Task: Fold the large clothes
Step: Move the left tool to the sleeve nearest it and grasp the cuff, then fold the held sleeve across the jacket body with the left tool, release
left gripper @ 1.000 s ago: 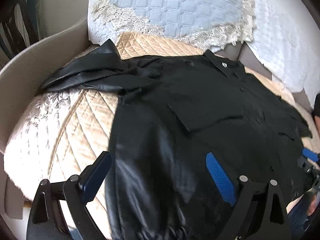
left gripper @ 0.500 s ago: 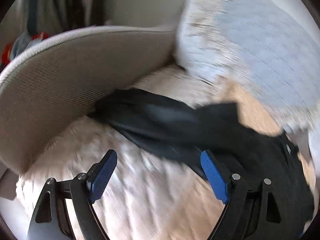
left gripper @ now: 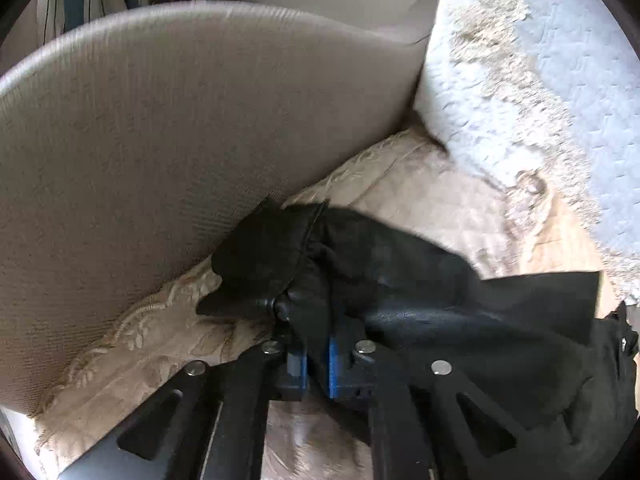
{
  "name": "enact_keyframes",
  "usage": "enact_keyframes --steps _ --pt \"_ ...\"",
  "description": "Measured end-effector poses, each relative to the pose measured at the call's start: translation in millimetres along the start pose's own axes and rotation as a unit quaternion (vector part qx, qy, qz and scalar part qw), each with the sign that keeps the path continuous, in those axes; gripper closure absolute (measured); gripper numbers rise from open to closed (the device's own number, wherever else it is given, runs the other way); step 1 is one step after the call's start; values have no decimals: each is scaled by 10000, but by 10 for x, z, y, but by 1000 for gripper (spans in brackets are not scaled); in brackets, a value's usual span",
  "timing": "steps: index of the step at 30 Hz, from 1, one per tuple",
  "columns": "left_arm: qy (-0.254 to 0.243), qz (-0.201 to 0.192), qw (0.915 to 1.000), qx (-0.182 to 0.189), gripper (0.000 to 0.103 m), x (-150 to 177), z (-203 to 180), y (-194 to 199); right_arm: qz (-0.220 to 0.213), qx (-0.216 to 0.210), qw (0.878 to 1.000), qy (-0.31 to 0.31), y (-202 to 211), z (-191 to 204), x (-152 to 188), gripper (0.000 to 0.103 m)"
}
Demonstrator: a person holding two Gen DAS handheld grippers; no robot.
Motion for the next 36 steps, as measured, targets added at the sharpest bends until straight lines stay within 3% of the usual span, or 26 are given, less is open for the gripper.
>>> enact_keyframes --steps 4,6,9,12,15,18,21,24,26,27,29,33,36 --pt "-128 -530 9961 688 98 -129 -284 589 -65 -37 9999 -92 65 -59 23 27" --pt "-371 -888 9889 1129 98 -187 -568 1011 -87 -51 9998 -155 95 -105 34 27" --pt "-903 -1393 9687 1846 98 -205 -1121 1628 -164 -73 9995 -256 169 -170 46 27" --pt "-1362 -1473 9465 2529 98 -42 -1730 1970 -226 -61 9990 -369 247 -252 69 27" --pt "-1789 -1217 9242 3147 98 293 -2337 2053 -254 -27 9984 -497 307 -348 103 27" --pt "-2083 -493 9064 3641 95 728 -2838 1853 -227 3 9973 -698 350 -490 164 27" --pt "-2323 480 8894 3908 85 1173 -3089 1605 -191 -9 9961 -866 373 -610 202 27" --pt "-2565 653 8780 3988 81 1452 -3052 1685 -178 -92 9947 -1005 372 -692 197 27" --pt "-2594 514 8780 3990 75 1401 -2860 1829 -185 -248 9937 -1076 343 -707 139 27" --pt "-2540 408 8820 3949 67 1349 -2737 1873 -203 -347 9929 -1120 318 -709 95 27" --pt "-2418 175 8951 3742 59 1261 -2502 1864 -235 -553 9908 -1216 225 -699 -25 27" --pt "-2350 77 9306 2806 58 1024 -2150 1536 -138 -976 9846 -1443 -111 -628 -373 27" --pt "-2221 405 9417 2495 59 1005 -2109 1131 112 -1366 9767 -1653 -532 -542 -660 27"
Point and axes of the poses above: each gripper's, at about its wrist camera, not at the fingertips, and y roughly against the way its jaws point, z to its left, x to its underside, the point moved 2 cm from there along -y, roughly the way its jaws point, and after that the axes turned 3 degrees about -y, right-handed, at the moved point
